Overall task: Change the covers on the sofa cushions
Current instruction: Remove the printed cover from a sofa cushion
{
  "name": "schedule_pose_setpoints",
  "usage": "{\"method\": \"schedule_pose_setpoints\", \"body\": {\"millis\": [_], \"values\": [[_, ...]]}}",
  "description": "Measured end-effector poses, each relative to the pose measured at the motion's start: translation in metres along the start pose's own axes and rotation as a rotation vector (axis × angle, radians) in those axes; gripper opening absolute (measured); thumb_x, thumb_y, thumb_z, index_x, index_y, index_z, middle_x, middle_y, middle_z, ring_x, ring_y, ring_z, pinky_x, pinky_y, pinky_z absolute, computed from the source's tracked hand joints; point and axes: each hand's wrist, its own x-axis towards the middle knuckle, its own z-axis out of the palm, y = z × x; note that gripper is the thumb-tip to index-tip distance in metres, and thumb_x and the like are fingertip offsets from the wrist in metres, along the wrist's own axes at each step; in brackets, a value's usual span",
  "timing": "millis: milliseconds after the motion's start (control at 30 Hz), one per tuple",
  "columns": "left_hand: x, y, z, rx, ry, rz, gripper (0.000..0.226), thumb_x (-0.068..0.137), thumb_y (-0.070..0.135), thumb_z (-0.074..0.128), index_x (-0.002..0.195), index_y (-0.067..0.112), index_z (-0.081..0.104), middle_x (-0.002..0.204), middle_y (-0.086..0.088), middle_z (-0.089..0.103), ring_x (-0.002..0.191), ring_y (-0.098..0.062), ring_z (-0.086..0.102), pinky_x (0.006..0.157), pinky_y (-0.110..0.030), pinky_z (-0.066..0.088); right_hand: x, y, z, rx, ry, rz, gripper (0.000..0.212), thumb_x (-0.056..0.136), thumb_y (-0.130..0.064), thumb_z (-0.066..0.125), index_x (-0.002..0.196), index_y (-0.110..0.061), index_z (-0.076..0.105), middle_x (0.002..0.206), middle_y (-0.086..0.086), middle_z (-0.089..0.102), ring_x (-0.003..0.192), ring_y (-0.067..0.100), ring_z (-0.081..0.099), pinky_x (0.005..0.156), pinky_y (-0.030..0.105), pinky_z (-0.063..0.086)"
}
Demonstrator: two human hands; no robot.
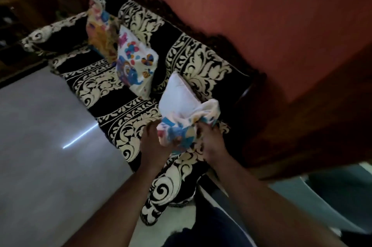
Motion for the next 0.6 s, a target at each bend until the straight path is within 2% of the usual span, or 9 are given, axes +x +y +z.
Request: {"method": "schedule_pose_setpoints", "body": {"millis": [33, 100, 200, 233, 300, 367, 433, 533, 600], "values": [[-0.011, -0.008, 0.006, 0.001, -0.078, -0.069, 0.107, 0.055, 0.068, 0.083, 0.143, 0.021, 0.046, 0.135, -0.004, 0.05, 0.121, -0.019, 0.05, 0.097, -0.036, 0.046, -0.017, -0.01, -0.014, 0.129, 0.05, 0.001, 0.02, 0.095, -0.021, 0.063, 0.108, -0.009, 0.07, 0.095, 0.012, 0.077, 0.084, 0.03, 0.074, 0.079, 0.042, 0.06], [-0.036, -0.005, 0.02, -0.05, -0.258, -0.124, 0.104, 0.058, 0.06, 0.09, 0.146, 0.033, 0.043, 0.137, 0.0, 0.056, 0.12, -0.015, 0.059, 0.096, -0.038, 0.052, -0.057, -0.026, -0.045, 0.32, 0.105, 0.035, 0.026, 0.1, -0.029, 0.056, 0.111, -0.01, 0.071, 0.099, 0.015, 0.077, 0.084, 0.03, 0.075, 0.079, 0.045, 0.062], [-0.072, 0.051, 0.043, -0.301, -0.393, -0.211, 0.042, 0.091, 0.011, 0.072, 0.131, 0.02, 0.062, 0.099, -0.003, 0.072, 0.082, -0.016, 0.071, 0.064, -0.031, 0.058, -0.098, -0.029, -0.092, 0.346, 0.224, 0.018, 0.034, 0.103, -0.036, 0.053, 0.119, -0.01, 0.068, 0.093, 0.012, 0.077, 0.074, 0.026, 0.076, 0.058, 0.035, 0.06], [-0.077, 0.066, 0.055, -0.387, -0.384, -0.278, 0.029, 0.095, 0.006, 0.064, 0.123, 0.013, 0.064, 0.092, -0.004, 0.07, 0.083, -0.023, 0.071, 0.064, -0.032, 0.057, -0.103, -0.025, -0.106, 0.214, 0.292, -0.007, 0.037, 0.102, -0.037, 0.055, 0.128, -0.012, 0.061, 0.101, 0.011, 0.076, 0.074, 0.025, 0.075, 0.056, 0.035, 0.059], [-0.097, 0.106, 0.08, -0.695, -0.468, -0.348, 0.022, 0.095, 0.012, 0.062, 0.116, 0.011, 0.066, 0.104, -0.011, 0.071, 0.097, -0.031, 0.07, 0.081, -0.042, 0.058, -0.117, -0.01, -0.15, -0.199, 0.44, -0.035, 0.05, 0.098, -0.039, 0.061, 0.139, -0.014, 0.045, 0.121, 0.014, 0.066, 0.083, 0.027, 0.07, 0.061, 0.035, 0.056], [-0.12, 0.139, 0.108, -0.785, -0.592, -0.389, 0.03, 0.092, 0.027, 0.065, 0.118, 0.013, 0.067, 0.117, -0.016, 0.071, 0.104, -0.031, 0.069, 0.093, -0.048, 0.056, -0.136, 0.002, -0.192, -0.594, 0.587, -0.011, 0.071, 0.091, -0.035, 0.071, 0.146, -0.014, 0.031, 0.141, 0.016, 0.045, 0.112, 0.033, 0.059, 0.09, 0.041, 0.053], [-0.149, 0.17, 0.128, -0.73, -0.718, -0.37, 0.037, 0.091, 0.034, 0.064, 0.121, 0.012, 0.064, 0.117, -0.017, 0.071, 0.097, -0.026, 0.072, 0.081, -0.04, 0.06, -0.155, 0.007, -0.226, -0.692, 0.737, -0.077, 0.082, 0.087, -0.024, 0.074, 0.152, -0.023, 0.023, 0.148, 0.01, 0.031, 0.123, 0.032, 0.052, 0.106, 0.047, 0.048], [-0.184, 0.2, 0.163, -0.663, -0.902, -0.344, 0.03, 0.102, 0.03, 0.053, 0.122, 0.011, 0.064, 0.108, -0.013, 0.074, 0.085, -0.017, 0.073, 0.065, -0.026, 0.059, -0.177, 0.004, -0.269, -0.551, 0.802, -0.156, 0.054, 0.094, -0.013, 0.062, 0.141, -0.033, 0.043, 0.139, -0.004, 0.045, 0.109, 0.016, 0.057, 0.099, 0.042, 0.055], [-0.194, 0.207, 0.197, -0.56, -0.936, -0.301, 0.029, 0.101, 0.035, 0.055, 0.122, 0.018, 0.067, 0.116, -0.012, 0.073, 0.099, -0.02, 0.073, 0.084, -0.034, 0.061, -0.187, -0.001, -0.299, -0.227, 0.721, -0.129, 0.025, 0.1, -0.027, 0.057, 0.124, -0.032, 0.063, 0.129, -0.002, 0.064, 0.106, 0.014, 0.065, 0.094, 0.042, 0.058]]}}
